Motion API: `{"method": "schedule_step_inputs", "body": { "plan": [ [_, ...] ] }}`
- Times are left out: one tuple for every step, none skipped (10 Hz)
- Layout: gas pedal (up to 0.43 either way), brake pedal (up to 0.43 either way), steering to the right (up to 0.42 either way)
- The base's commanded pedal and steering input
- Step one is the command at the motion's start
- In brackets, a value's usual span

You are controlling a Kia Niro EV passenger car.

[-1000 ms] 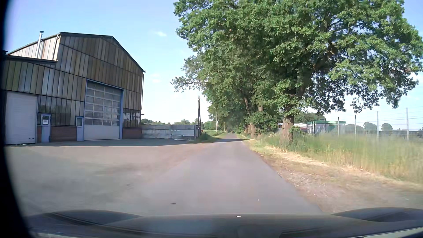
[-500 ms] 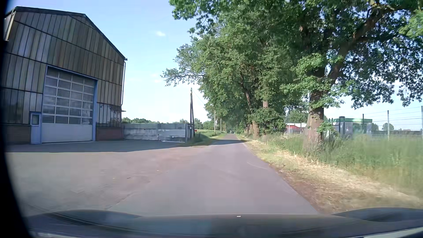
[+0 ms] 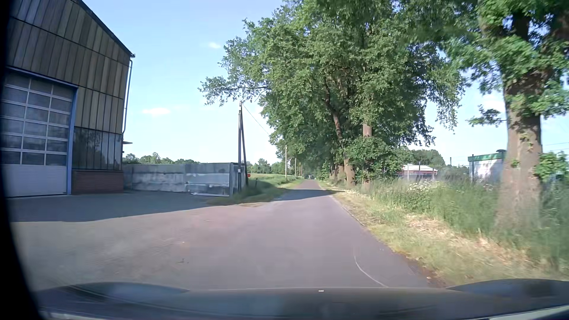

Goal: Follow the waypoints while adhering to traffic rules and regulations

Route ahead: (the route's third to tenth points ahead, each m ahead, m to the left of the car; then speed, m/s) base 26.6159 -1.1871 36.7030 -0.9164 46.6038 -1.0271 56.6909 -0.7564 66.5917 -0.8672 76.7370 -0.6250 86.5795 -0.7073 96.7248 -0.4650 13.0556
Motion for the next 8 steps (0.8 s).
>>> {"method": "schedule_step_inputs", "body": {
  "plan": [
    [0.260, 0.006, 0.005],
    [0.248, 0.006, 0.005],
    [0.248, 0.006, 0.005],
    [0.228, 0.006, 0.004],
    [0.189, 0.006, 0.004],
    [0.189, 0.006, 0.004],
    [0.189, 0.006, 0.005],
    [0.197, 0.006, 0.005]
  ]
}}
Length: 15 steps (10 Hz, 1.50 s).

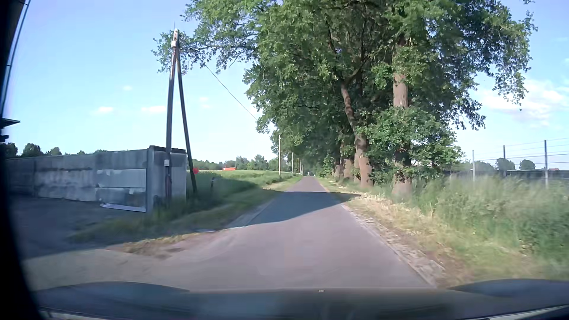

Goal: Follow the waypoints while adhering to traffic rules and regulations

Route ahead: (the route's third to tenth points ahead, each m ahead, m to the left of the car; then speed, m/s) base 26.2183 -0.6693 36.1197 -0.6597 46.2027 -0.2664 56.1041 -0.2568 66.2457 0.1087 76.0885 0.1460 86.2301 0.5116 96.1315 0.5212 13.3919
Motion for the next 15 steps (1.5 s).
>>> {"method": "schedule_step_inputs", "body": {
  "plan": [
    [0.197, 0.006, 0.004],
    [0.197, 0.006, 0.005],
    [0.197, 0.006, 0.004],
    [0.197, 0.006, 0.004],
    [0.197, 0.006, 0.004],
    [0.197, 0.006, 0.004],
    [0.197, 0.006, 0.004],
    [0.228, 0.006, 0.004],
    [0.228, 0.006, 0.004],
    [0.240, 0.006, 0.004],
    [0.248, 0.006, 0.004],
    [0.248, 0.006, 0.004],
    [0.248, 0.006, 0.004],
    [0.248, 0.006, 0.004],
    [0.248, 0.006, 0.004]
  ]
}}
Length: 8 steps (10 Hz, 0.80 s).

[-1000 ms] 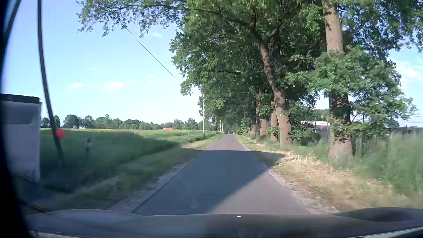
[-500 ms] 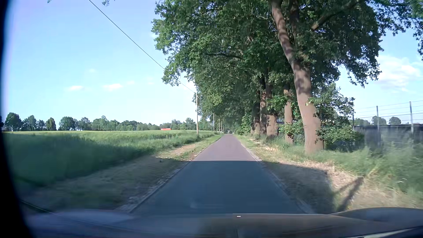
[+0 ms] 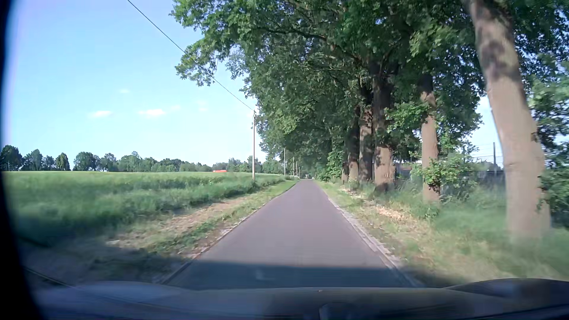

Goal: Follow the waypoints while adhering to traffic rules and regulations

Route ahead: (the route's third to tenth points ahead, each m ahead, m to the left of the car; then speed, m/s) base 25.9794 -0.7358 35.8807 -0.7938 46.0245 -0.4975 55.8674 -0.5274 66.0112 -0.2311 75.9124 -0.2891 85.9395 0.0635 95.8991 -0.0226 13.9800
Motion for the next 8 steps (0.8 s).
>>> {"method": "schedule_step_inputs", "body": {
  "plan": [
    [0.248, 0.006, 0.004],
    [0.248, 0.006, 0.003],
    [0.248, 0.006, 0.003],
    [0.240, 0.006, 0.001],
    [0.240, 0.006, -0.001],
    [0.240, 0.006, -0.001],
    [0.240, 0.006, -0.001],
    [0.228, 0.006, 0.000]
  ]
}}
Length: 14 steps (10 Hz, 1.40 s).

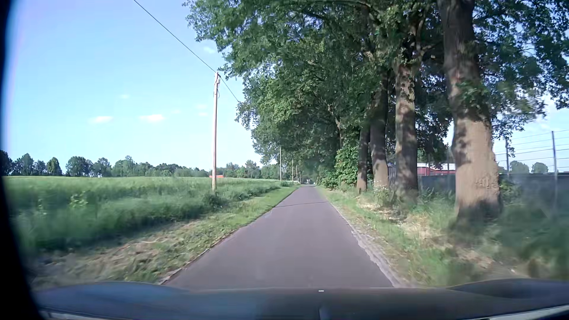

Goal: Follow the waypoints while adhering to traffic rules and regulations

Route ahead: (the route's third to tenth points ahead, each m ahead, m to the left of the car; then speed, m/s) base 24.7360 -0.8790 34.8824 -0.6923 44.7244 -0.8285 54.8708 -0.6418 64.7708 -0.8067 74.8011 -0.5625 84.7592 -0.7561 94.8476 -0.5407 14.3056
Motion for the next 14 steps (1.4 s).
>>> {"method": "schedule_step_inputs", "body": {
  "plan": [
    [0.228, 0.006, 0.000],
    [0.228, 0.006, 0.000],
    [0.228, 0.006, 0.000],
    [0.228, 0.006, -0.001],
    [0.228, 0.006, 0.000],
    [0.228, 0.006, 0.000],
    [0.220, 0.006, 0.001],
    [0.209, 0.006, 0.003],
    [0.209, 0.006, 0.003],
    [0.209, 0.006, 0.003],
    [0.189, 0.006, 0.003],
    [0.189, 0.006, 0.004],
    [0.189, 0.006, 0.004],
    [0.189, 0.006, 0.005]
  ]
}}
